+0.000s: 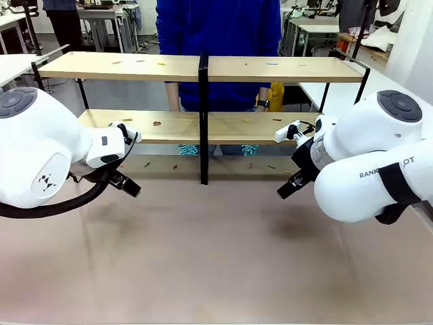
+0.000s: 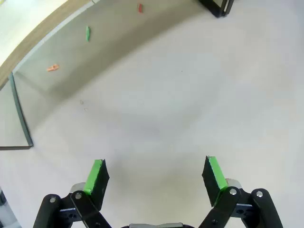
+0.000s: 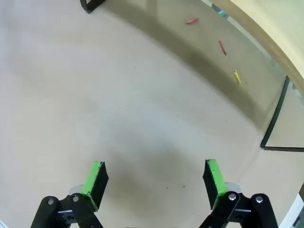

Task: Clean the shelves.
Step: Pick up the Duster when the human hands it over.

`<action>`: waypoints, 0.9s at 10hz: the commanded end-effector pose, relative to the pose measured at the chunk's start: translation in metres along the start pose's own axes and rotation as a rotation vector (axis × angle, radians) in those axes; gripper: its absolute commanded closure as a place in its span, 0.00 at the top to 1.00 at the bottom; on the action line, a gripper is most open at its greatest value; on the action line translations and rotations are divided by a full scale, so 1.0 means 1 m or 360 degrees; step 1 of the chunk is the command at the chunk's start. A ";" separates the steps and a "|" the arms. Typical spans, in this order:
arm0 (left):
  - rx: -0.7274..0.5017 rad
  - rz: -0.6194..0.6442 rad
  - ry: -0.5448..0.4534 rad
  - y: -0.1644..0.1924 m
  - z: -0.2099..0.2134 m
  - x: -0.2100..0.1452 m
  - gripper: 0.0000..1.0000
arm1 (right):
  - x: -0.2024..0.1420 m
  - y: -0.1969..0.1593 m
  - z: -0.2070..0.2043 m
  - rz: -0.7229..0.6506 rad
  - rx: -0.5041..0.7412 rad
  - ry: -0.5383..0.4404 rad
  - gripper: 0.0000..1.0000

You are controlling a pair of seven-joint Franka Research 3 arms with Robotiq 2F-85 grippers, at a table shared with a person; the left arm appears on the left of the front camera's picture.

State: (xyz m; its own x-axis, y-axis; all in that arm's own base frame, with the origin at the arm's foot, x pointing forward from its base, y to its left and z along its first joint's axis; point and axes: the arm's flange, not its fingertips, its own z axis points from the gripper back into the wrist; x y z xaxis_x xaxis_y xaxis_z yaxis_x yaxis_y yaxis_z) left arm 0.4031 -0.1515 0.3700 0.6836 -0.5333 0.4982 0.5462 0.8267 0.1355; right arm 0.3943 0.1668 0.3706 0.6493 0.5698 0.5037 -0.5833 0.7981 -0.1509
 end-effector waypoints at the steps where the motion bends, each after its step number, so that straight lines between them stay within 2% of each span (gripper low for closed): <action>1: 0.0000 0.0000 0.0000 0.000 0.000 0.000 1.00 | 0.000 0.000 0.000 0.0000 0.0000 0.0000 1.00; 9: 0.0000 0.0000 0.0000 0.000 0.000 0.000 1.00 | 0.000 0.000 0.000 0.0000 0.0000 0.0000 1.00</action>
State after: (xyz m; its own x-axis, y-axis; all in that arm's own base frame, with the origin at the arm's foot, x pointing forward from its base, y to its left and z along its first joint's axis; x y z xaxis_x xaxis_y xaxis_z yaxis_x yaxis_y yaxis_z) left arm 0.4031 -0.1515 0.3700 0.6839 -0.5329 0.4983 0.5458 0.8269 0.1352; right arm 0.3943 0.1668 0.3706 0.6490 0.5704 0.5035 -0.5836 0.7978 -0.1515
